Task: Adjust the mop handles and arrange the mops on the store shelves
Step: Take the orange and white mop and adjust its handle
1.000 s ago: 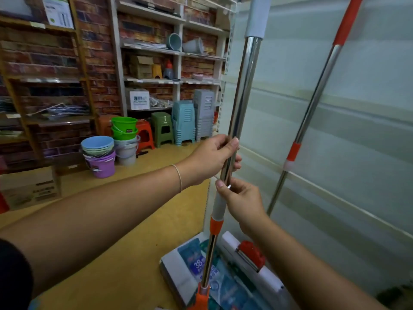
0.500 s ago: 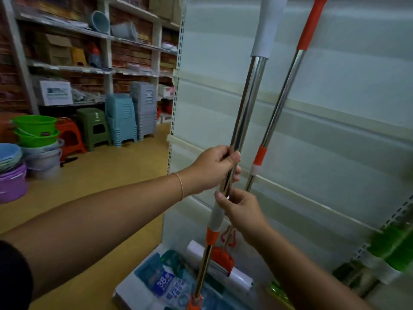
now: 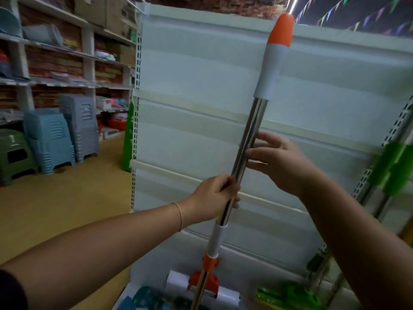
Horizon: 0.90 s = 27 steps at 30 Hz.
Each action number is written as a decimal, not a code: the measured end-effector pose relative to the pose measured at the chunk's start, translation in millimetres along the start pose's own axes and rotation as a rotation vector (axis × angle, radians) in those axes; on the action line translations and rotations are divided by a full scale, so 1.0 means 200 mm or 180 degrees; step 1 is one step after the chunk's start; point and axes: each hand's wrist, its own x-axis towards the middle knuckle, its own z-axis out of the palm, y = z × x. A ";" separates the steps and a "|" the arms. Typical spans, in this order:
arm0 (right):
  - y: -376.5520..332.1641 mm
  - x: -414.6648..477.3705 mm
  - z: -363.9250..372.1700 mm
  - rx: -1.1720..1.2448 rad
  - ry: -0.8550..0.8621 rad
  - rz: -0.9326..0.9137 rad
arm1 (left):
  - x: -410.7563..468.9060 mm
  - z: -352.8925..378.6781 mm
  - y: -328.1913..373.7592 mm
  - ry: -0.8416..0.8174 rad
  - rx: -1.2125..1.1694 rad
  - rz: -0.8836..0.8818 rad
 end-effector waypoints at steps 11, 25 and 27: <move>-0.15 0.09 0.10 0.0012 0.0783 -0.0539 | 0.08 -0.04 -0.01 -0.0673 -0.0054 -0.0204; -0.05 0.08 0.09 -0.0066 0.0682 -0.0399 | 0.38 -0.24 0.63 -0.0048 -0.0593 0.0520; -0.06 0.08 0.09 -0.0135 0.0694 -0.0435 | 0.42 -0.21 0.68 0.0158 -0.0405 0.0621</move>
